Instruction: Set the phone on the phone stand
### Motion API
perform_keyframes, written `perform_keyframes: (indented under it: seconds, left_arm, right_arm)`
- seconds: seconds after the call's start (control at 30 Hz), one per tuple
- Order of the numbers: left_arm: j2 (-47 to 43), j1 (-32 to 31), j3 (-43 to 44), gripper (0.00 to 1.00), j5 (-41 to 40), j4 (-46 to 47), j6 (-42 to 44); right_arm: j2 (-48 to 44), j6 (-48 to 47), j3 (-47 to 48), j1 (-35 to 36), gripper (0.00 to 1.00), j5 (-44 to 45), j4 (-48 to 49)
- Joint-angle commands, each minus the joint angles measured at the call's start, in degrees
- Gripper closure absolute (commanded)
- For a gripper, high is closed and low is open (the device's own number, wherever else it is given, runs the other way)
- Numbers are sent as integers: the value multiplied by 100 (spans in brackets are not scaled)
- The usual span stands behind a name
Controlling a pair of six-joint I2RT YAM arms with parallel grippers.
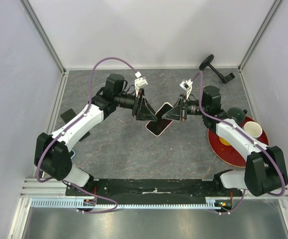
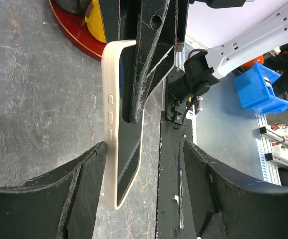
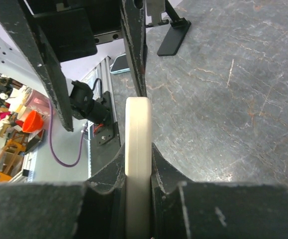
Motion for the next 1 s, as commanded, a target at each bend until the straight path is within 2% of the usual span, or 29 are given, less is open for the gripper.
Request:
perform_keyframes:
  seconds: [0.0,0.03,0.13,0.23,0.27,0.3,0.33,0.4,0.47,0.5,0.53,0.57,0.6,0.63,0.67,0.7,0.73,0.8,0.83,0.9,0.97]
  left_arm:
    - [222,-45,143,31,515,69,-42]
    - [257,-54,144,31,506,78,-77]
    - [310,-45,205,30,225,-9,-25]
    - [257,-45,135,28,382,165,-138]
    - [284,-54,135,31,470,183,-148]
    - [301,-54,152,50,541,201,-165]
    - [293,-63,152,65,515,218,-165]
    - [144,-54,117,88,105,192,-96]
    - [-5,-54,30,94,-300,175,54]
    - [-232,-54,-32,97,-912,235,54]
    - [-339,-45,-102,98,-1266,288,2]
    - [-445,-45,-224,98,-1931,341,-24]
    - [-541,-28,-269,98,-2259,359,-60]
    - [-751,-10,-322,98,-2628,377,-138]
    - [-849,-1,-427,98,-3058,377,-200]
    - [-937,60,-480,98,-3880,333,-305]
    - [-1094,95,-515,98,-4263,246,-349]
    - [-1219,209,-498,98,-5088,53,-420]
    - [-1332,236,-507,98,-5275,52,-464]
    - [-1473,289,-612,98,-5462,191,-639]
    - [-1605,289,-735,98,-5296,315,-701]
  right_arm:
    - [-306,886,218,-1,100,-319,1667]
    - [-324,1202,157,-1,100,-398,2104]
    - [-385,1504,121,69,100,-617,2565]
    - [-455,1224,200,149,100,-593,2068]
    - [-516,988,235,149,100,-401,1908]
    - [-517,872,270,157,100,-312,1750]
    - [-526,836,349,158,100,-233,1609]
    - [-421,862,454,175,100,74,1529]
    - [-289,836,534,175,78,583,1249]
    - [-271,670,699,132,68,1508,569]
    - [-175,582,788,105,52,1978,257]
    - [-113,572,867,27,44,2409,19]
    - [-43,746,946,-53,37,3258,-209]
    - [88,931,947,-158,23,3588,-229]
    - [142,1115,939,-272,18,3931,-238]
    - [203,1465,921,-491,13,4465,-238]
    - [299,1564,912,-580,7,4784,-229]
    - [431,1688,964,-668,2,5530,-220]
    - [624,2097,1000,-695,2,6491,-220]
    - [931,2617,1140,-888,2,7104,-55]
    - [1467,3207,1219,-1072,2,7563,366]
